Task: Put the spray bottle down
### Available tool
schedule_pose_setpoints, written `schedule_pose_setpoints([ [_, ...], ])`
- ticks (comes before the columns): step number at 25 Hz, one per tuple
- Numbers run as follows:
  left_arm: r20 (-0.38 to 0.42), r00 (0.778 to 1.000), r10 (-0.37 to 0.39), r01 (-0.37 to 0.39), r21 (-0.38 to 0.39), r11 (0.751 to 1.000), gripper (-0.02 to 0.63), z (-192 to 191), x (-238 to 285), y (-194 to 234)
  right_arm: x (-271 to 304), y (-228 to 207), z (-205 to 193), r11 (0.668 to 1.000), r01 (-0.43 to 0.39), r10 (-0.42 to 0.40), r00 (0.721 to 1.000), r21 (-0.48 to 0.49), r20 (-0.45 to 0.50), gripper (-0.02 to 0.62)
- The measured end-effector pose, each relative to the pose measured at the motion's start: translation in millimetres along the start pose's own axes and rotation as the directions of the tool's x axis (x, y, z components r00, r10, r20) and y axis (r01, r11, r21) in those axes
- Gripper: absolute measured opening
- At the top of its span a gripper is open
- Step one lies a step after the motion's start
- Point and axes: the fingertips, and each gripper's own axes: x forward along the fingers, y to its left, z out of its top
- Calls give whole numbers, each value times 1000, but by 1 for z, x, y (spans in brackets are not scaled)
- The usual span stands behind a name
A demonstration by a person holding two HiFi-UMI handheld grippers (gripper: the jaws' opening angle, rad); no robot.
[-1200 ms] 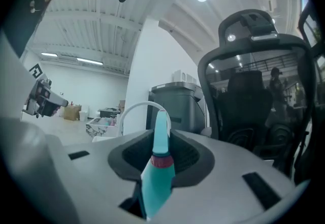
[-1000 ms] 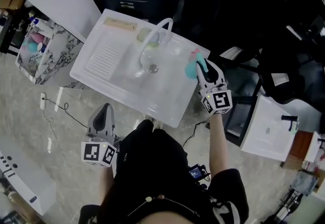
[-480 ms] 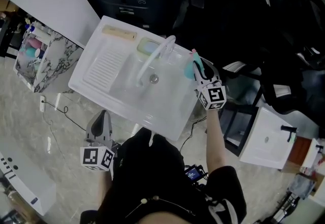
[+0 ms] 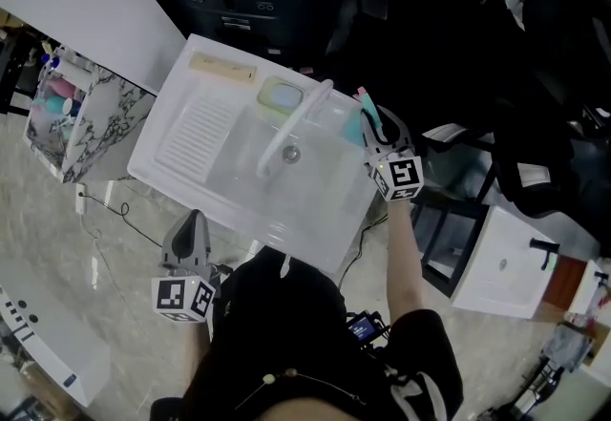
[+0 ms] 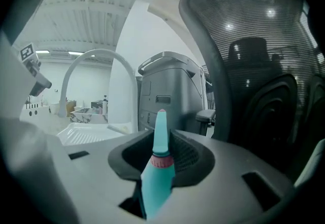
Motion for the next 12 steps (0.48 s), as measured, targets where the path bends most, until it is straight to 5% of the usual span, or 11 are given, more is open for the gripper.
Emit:
schedule_pose_setpoints([
  [9,-1,1000,-11,11,15,1000,8,-1,4,-7,-9,-5,-18,999,17,-15,998,27,-58,115],
  [12,0,1000,-16,16,15,1000,8,-2,4,-9,-10,-2,-22,1000,-13,14,995,20,-99,191],
])
